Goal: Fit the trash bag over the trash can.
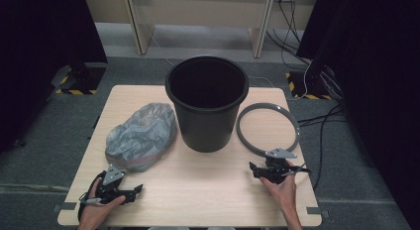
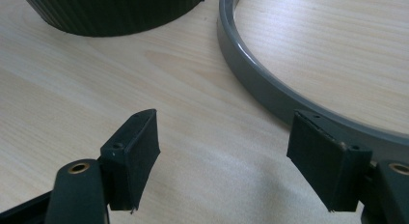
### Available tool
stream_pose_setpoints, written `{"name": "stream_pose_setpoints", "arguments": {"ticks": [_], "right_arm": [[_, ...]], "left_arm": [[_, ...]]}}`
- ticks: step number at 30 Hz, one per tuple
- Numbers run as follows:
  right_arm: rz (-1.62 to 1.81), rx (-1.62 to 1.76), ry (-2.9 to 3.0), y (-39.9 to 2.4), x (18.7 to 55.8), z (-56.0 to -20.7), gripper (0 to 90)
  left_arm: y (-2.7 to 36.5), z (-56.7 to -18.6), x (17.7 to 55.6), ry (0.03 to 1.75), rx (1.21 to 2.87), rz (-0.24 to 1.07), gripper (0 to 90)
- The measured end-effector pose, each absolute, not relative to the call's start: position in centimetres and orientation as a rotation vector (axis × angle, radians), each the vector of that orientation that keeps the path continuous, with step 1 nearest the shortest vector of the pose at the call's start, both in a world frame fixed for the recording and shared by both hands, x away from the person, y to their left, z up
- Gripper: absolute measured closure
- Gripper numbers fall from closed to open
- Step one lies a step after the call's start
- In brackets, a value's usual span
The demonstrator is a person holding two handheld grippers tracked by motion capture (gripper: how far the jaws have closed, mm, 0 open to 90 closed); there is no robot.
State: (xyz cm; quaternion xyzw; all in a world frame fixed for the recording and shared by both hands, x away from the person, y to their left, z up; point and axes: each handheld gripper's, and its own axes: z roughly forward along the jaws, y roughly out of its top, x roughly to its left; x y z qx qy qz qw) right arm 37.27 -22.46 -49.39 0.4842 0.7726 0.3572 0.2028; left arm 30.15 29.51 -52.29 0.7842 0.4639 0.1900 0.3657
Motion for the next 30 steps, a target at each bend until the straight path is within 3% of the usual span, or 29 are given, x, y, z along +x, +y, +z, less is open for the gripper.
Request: {"name": "stream_pose_setpoints", "arguments": {"ticks": [17,30], "right_arm": [[0.910,1.322,2.225,-22.1,35.8,-51.1,25.6],[0.945,1.306,2.204,-22.3,35.1,-51.5,20.8]], "left_arm": [[31.3,-48.6,30.4,1.197,1.858,0.590,14.8],[31.2,-45.5,34.5,1.186,1.870,0.610,14.8]]}}
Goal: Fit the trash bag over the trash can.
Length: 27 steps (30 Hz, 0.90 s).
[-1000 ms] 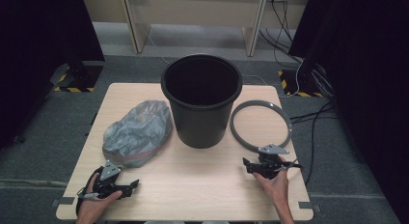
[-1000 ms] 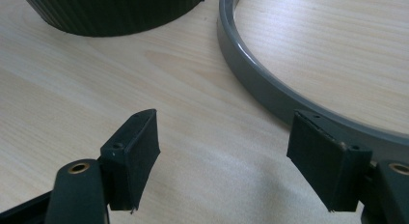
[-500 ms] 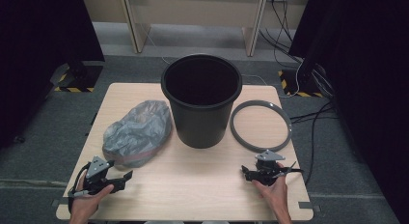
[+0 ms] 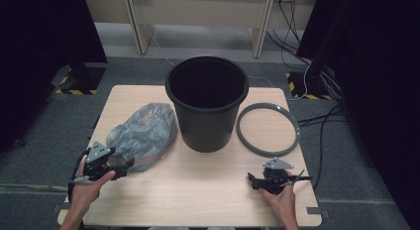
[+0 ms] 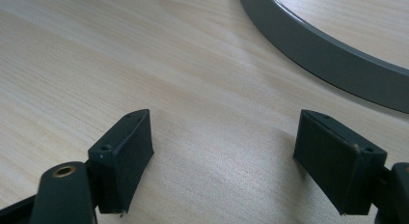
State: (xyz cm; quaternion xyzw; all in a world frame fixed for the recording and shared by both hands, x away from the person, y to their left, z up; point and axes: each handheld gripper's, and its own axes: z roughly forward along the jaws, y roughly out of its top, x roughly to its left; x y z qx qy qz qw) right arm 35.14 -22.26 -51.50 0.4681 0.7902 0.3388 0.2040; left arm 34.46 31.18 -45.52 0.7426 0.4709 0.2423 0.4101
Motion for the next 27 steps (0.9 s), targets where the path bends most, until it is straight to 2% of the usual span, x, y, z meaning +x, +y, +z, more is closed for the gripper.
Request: {"name": "stream_pose_setpoints", "arguments": {"ticks": [18,27], "right_arm": [[0.944,1.318,2.205,-22.2,35.2,-51.5,18.6],[0.942,1.313,2.207,-22.2,35.2,-51.5,18.5]], "left_arm": [[30.0,-43.3,41.1,1.236,1.829,0.652,14.8],[28.8,-43.9,44.2,1.269,1.859,0.631,14.8]]}}
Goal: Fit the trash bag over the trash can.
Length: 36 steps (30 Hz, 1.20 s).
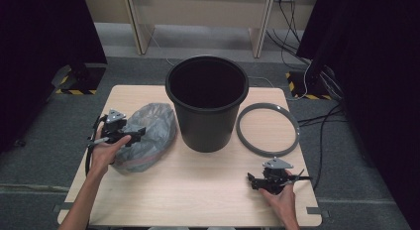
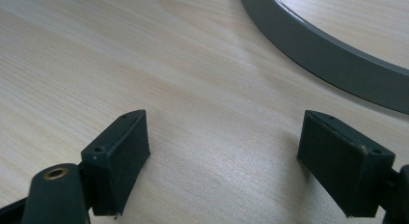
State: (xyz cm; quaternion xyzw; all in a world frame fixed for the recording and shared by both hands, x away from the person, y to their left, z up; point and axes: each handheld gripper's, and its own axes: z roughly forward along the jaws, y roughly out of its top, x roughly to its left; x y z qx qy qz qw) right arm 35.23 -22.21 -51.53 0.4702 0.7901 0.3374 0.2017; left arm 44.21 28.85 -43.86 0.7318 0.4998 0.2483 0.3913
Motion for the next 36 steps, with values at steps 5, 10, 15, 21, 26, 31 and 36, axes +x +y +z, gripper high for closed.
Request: {"name": "stream_pose_setpoints", "arguments": {"ticks": [5,10,15,21,26,31,36], "right_arm": [[0.943,1.317,2.209,-22.2,35.2,-51.5,18.5],[0.942,1.314,2.209,-22.2,35.2,-51.5,18.5],[0.944,1.320,2.207,-22.2,35.2,-51.5,18.4],[0.943,1.314,2.208,-22.2,35.3,-51.5,18.2],[0.941,1.309,2.208,-22.2,35.3,-51.5,18.1],[0.939,1.306,2.210,-22.2,35.4,-51.5,17.9],[0.940,1.306,2.210,-22.2,35.4,-51.5,17.9]], "left_arm": [[28.1,-44.9,45.9,1.294,1.892,0.608,14.8],[27.5,-46.6,47.3,1.334,1.936,0.585,15.0],[27.2,-48.4,48.2,1.363,1.996,0.549,16.0],[26.9,-50.3,49.0,1.380,2.037,0.459,24.3],[27.2,-50.7,49.0,1.355,2.029,0.421,37.5],[27.1,-50.7,48.7,1.299,2.056,0.455,63.9],[27.2,-50.6,48.3,1.266,2.051,0.463,78.9]]}}
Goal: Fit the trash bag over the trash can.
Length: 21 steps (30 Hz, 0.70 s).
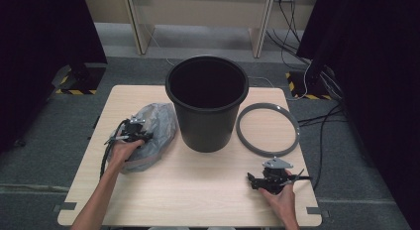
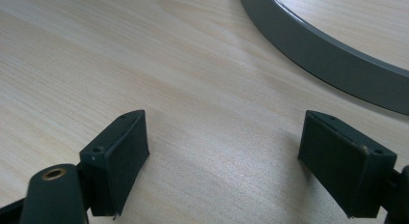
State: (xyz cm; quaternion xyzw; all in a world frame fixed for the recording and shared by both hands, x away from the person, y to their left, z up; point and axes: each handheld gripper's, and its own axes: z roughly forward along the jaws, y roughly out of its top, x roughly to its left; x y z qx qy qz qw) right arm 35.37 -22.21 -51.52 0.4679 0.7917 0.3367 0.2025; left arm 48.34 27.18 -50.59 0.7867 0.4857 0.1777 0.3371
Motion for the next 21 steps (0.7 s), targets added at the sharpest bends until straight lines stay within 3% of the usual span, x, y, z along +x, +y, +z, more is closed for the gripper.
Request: {"name": "stream_pose_setpoints", "arguments": {"ticks": [21], "right_arm": [[0.941,1.307,2.208,-22.2,35.4,-51.5,17.6]], "left_arm": [[30.9,-39.4,45.1,1.106,1.864,0.620,82.3]]}}
